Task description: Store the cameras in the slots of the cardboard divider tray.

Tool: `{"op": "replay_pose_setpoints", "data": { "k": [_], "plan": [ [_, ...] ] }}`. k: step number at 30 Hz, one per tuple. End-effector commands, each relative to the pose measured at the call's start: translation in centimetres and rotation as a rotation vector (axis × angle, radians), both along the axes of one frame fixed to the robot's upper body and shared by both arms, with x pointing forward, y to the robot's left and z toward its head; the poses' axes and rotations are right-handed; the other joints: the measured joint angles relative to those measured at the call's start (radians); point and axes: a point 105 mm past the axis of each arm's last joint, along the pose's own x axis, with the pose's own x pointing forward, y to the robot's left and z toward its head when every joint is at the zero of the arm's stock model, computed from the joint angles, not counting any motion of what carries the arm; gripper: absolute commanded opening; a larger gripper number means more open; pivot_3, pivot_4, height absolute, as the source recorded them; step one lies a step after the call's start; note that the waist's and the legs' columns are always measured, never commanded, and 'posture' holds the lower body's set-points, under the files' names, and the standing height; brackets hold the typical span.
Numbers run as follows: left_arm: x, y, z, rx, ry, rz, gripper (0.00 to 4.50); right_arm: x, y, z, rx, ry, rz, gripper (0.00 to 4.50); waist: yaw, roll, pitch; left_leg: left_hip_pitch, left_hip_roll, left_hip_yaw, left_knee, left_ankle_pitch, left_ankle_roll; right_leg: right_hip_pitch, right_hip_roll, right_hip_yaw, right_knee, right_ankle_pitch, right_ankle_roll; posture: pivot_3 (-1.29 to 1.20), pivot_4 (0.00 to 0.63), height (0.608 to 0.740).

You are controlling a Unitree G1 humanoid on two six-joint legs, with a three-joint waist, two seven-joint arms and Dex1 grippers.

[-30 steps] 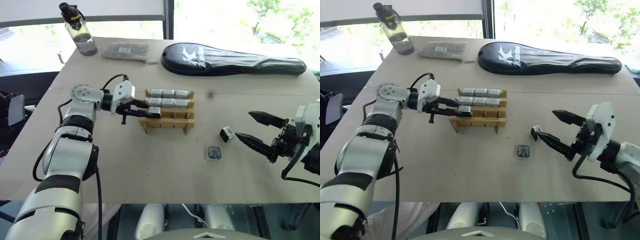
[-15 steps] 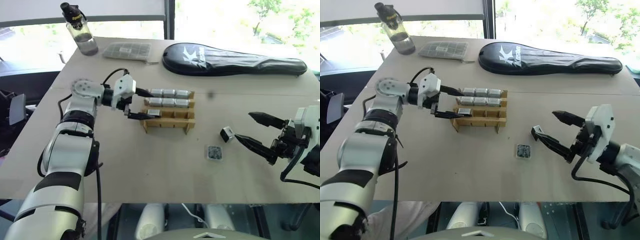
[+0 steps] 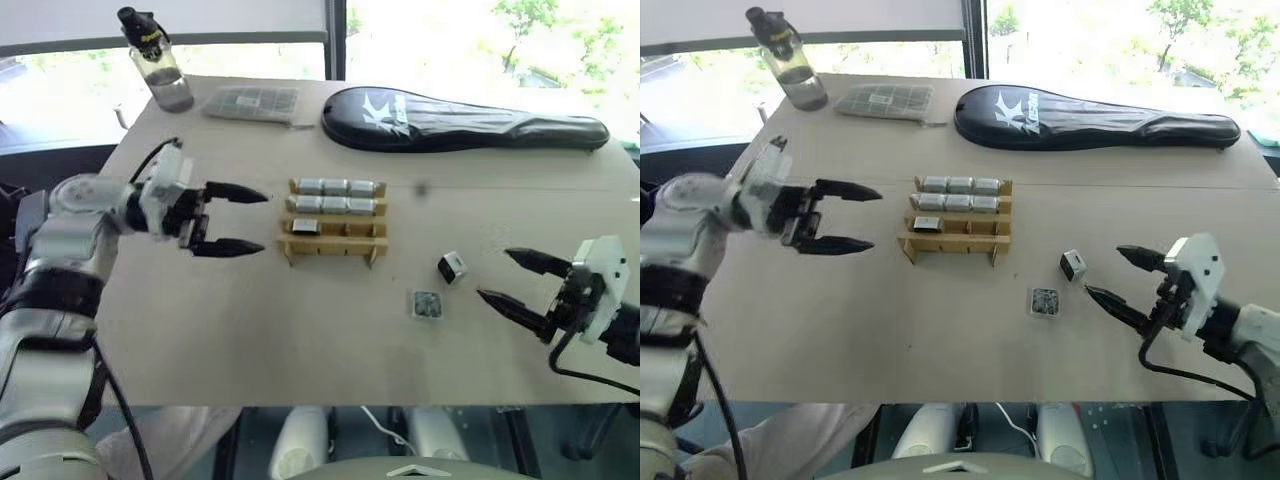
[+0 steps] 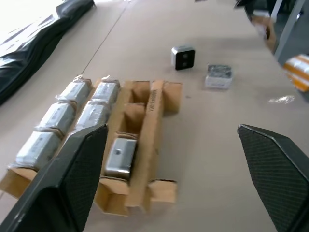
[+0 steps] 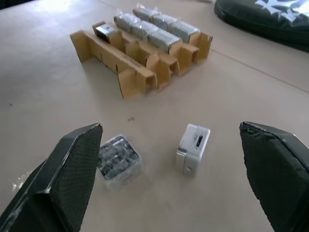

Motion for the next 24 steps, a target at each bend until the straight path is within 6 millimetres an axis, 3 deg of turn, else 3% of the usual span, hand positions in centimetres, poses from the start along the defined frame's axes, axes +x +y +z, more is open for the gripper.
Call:
{"op": "replay_pose_setpoints", "data": {
  "k": [1, 4, 8, 14, 24],
  "plan": [
    [-2.6, 0.1, 1.4, -0.075, -0.033, 0.05, 4.44, -0.3, 0.2, -1.1, 0.006, 0.006, -0.038, 4.5, -0.001, 0.0, 0.0, 0.0, 0.0, 0.0, 0.0, 0.0, 0.0, 0.0, -0.001, 0.001, 0.0, 0.0, 0.0, 0.0, 0.15, 0.74],
    [-5.2, -0.5, 0.4, -0.102, 0.021, 0.09, 4.44, -0.3, 0.5, -2.9, -0.026, 0.036, -0.091, 4.5, 0.004, 0.0, 0.0, 0.0, 0.0, -0.001, -0.001, 0.0, -0.001, 0.001, -0.003, 0.001, 0.0, 0.0, 0.0, 0.0, 0.15, 0.74],
    [-7.1, -1.7, -0.4, -0.115, 0.075, 0.1, 4.44, 0.9, 0.4, -3.6, -0.033, 0.026, -0.157, 4.5, 0.005, 0.0, 0.0, 0.003, 0.0, 0.0, -0.001, 0.0, -0.001, 0.002, -0.004, 0.001, -0.001, -0.002, -0.003, 0.0, 0.15, 0.74],
    [-8.3, -3.7, 0.4, -0.169, 0.079, 0.106, 4.44, 1.9, 1.7, -4.4, 0.003, 0.051, -0.207, 4.5, 0.003, 0.001, 0.0, 0.01, 0.0, 0.0, -0.002, 0.001, -0.002, 0.008, -0.003, 0.002, 0.0, -0.003, -0.004, 0.0, 0.15, 0.74],
    [-8.5, -4.2, 0.8, -0.166, 0.082, 0.101, 4.44, 3.4, 4.0, -4.3, 0.093, 0.023, -0.294, 4.5, 0.001, 0.002, 0.0, 0.01, 0.0, 0.002, -0.005, 0.002, -0.004, 0.007, -0.001, 0.001, -0.001, -0.003, -0.004, 0.0, 0.15, 0.74]
  ]
}}
